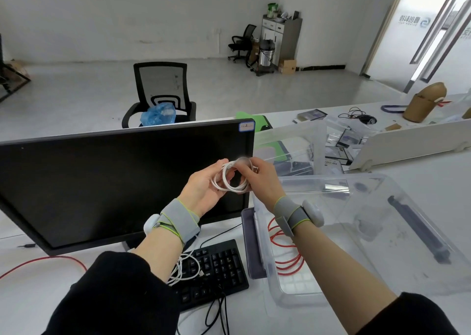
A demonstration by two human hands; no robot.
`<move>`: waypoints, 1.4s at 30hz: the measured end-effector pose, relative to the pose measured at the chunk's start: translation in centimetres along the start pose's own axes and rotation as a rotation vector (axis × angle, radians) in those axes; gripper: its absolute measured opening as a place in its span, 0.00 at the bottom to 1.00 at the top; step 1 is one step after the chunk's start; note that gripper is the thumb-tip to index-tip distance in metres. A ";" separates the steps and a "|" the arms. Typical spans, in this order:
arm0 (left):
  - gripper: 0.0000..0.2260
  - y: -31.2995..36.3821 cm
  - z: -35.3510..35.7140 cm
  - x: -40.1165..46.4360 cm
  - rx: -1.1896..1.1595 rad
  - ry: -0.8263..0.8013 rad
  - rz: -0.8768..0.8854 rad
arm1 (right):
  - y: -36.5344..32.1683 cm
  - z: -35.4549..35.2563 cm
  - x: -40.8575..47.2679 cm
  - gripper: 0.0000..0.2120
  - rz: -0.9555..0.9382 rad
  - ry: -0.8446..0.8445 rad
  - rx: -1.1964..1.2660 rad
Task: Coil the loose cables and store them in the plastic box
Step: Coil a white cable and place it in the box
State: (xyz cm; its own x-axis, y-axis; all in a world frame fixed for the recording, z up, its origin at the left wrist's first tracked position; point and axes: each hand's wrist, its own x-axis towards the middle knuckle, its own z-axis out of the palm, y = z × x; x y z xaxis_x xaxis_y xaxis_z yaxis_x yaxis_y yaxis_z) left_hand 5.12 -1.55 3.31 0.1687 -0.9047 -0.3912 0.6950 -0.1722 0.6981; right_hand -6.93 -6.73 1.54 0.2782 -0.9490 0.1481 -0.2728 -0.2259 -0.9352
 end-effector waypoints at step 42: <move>0.05 0.3 -0.3 0.3 0.311 0.093 0.290 | -1.0 -0.6 0.2 0.05 0.154 0.037 0.130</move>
State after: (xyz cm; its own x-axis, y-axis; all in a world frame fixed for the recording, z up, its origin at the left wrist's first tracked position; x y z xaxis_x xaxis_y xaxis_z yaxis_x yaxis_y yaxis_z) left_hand 5.64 -1.79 3.23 0.3981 -0.8965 -0.1947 0.3681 -0.0383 0.9290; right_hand -7.17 -6.84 2.69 0.2080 -0.9781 0.0090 -0.1875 -0.0489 -0.9811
